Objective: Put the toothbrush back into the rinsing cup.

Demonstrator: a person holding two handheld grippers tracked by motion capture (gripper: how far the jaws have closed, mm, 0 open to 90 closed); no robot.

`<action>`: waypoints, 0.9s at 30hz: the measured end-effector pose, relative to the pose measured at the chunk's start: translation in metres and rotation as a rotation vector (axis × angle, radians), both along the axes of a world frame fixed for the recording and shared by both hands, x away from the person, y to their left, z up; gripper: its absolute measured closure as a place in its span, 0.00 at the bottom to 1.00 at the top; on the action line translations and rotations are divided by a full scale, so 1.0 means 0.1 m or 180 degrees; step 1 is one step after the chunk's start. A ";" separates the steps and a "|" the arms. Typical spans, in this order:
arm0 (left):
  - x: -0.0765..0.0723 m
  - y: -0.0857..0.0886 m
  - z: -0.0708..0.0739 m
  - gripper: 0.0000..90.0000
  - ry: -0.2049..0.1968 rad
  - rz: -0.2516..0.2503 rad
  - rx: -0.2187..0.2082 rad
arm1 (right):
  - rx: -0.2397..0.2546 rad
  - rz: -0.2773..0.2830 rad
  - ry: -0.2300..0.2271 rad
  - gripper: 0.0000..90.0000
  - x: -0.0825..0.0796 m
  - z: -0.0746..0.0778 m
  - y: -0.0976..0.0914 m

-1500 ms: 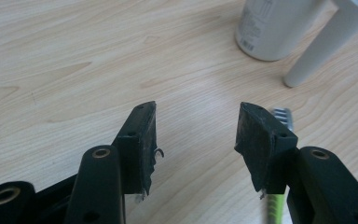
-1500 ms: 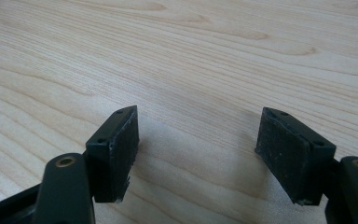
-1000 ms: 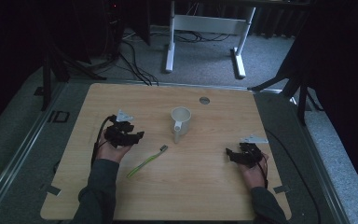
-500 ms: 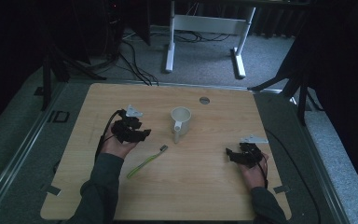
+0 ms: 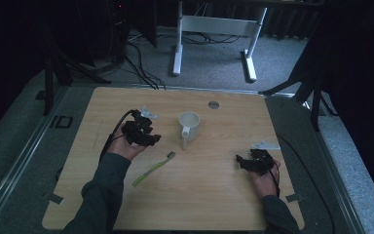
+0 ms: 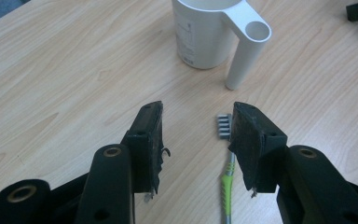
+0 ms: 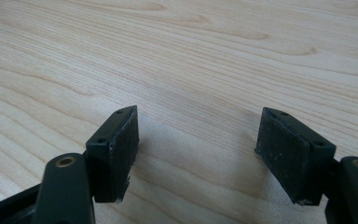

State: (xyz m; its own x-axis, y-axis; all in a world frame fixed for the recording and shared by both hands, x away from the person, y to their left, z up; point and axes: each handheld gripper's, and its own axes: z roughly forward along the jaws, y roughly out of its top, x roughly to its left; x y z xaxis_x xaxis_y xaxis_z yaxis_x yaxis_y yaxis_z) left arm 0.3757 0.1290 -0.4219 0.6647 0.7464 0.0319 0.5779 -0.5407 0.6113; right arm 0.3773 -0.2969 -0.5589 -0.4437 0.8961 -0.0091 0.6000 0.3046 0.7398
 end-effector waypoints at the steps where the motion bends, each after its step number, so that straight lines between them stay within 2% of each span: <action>1: 0.00 -0.01 0.01 0.61 0.0004 -0.0005 0.0011 | 0.0001 -0.0001 0.0000 0.33 0.00 0.00 0.00; 8: 0.03 -0.03 0.06 0.62 0.0060 -0.0051 0.0110 | -0.0001 0.0001 0.0001 0.33 0.00 0.00 0.00; 14: 0.04 -0.04 0.06 0.62 0.0111 -0.0081 0.0129 | -0.0001 -0.0001 0.0000 0.33 0.00 0.00 0.00; 27: 0.07 -0.09 0.06 0.63 0.0307 -0.0148 0.0228 | 0.0001 -0.0003 0.0002 0.33 0.00 0.00 0.00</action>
